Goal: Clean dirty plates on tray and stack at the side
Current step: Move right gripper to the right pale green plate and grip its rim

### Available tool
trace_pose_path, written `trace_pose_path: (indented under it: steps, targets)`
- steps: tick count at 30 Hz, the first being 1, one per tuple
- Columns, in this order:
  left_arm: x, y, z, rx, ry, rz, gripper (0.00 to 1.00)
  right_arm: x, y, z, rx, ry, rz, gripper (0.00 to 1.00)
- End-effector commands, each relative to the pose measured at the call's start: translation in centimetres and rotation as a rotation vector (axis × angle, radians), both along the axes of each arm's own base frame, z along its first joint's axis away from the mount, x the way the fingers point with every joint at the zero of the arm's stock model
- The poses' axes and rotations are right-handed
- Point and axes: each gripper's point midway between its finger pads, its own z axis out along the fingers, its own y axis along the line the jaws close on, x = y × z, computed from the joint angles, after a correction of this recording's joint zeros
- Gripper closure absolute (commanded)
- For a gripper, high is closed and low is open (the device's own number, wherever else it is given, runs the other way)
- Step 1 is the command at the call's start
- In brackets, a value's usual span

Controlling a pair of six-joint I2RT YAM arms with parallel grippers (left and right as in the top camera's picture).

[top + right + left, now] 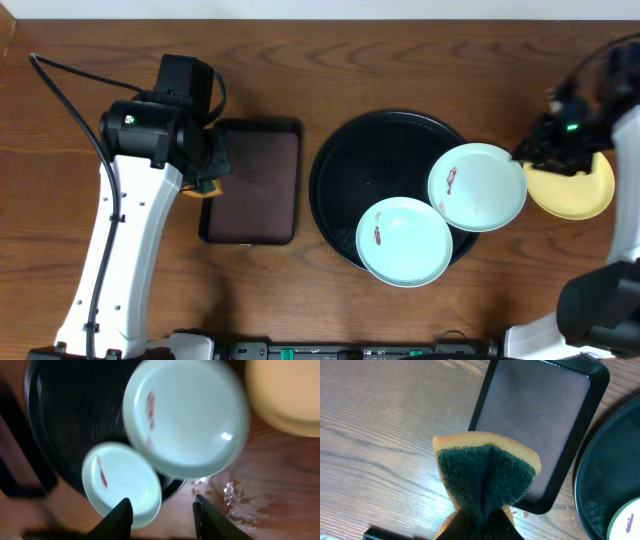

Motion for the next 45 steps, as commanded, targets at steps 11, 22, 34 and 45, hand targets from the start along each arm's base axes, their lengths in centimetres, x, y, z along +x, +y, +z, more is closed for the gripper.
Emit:
trace_pose_path:
  steps: [11, 22, 34, 45]
  targets:
    - [-0.2, 0.2, -0.2, 0.003, 0.008, 0.016, 0.88, -7.8, 8.8, -9.3, -0.093, 0.305, 0.286, 0.65]
    - [-0.2, 0.2, -0.2, 0.003, 0.008, 0.017, 0.88, -9.1, 7.8, -13.6, -0.258, 0.323, 0.234, 0.71]
    - [-0.2, 0.2, -0.2, 0.003, 0.007, 0.017, 0.88, -9.3, 8.5, -15.9, -0.229, 0.293, 0.228, 0.83]
    - [-0.2, 0.2, -0.2, 0.003, 0.007, 0.016, 0.88, -9.2, 8.5, -16.2, -0.229, 0.286, 0.220, 0.85]
